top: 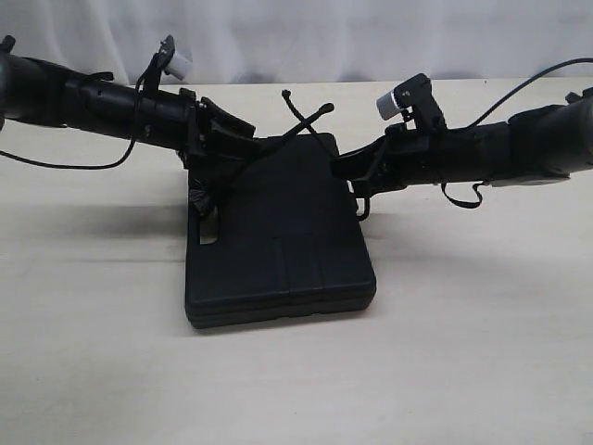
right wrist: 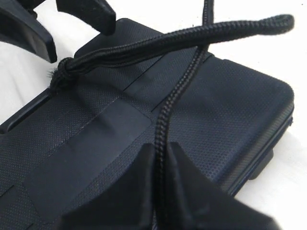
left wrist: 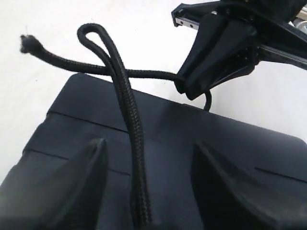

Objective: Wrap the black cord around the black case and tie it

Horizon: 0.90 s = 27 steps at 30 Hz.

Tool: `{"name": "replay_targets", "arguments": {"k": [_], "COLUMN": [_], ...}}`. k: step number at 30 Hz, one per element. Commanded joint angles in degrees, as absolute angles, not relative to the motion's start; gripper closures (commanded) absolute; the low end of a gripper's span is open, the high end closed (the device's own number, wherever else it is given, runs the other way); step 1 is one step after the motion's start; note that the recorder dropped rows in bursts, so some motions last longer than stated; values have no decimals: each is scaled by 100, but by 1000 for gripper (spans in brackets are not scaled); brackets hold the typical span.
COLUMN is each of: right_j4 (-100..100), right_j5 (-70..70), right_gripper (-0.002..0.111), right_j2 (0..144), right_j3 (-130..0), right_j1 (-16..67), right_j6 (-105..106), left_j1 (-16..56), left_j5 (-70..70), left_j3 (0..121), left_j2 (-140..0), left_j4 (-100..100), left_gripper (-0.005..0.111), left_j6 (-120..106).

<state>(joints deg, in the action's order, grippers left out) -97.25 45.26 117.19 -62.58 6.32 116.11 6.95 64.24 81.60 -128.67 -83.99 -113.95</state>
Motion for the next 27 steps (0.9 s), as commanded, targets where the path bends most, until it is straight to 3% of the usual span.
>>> {"name": "replay_targets", "arguments": {"k": [1,4,6,27], "right_j4": [-9693,-9678,-9678,-9678], "right_j5": [4583,4584,4584,4584], "right_gripper": [104,104,104,104], "right_j2": [11660,11660,11660,11660], "right_j3": [-6233,-6233,-6233,-6233], "right_j1": [619,619,619,619], "right_j6": [11630,11630,11630,11630], "left_j1": [1193,1754,1877,1634], "left_j5": [5906,3970,3719,4181], "left_j3": [8192,8202,8202,8202], "left_j2": [-12852,-12852,-12852,-12365], "left_j4": [-8496,-8453,-8453,-8108], "left_gripper": [57,57,57,57], "left_j6": [-12287,-12287,-12287,-11686]}}
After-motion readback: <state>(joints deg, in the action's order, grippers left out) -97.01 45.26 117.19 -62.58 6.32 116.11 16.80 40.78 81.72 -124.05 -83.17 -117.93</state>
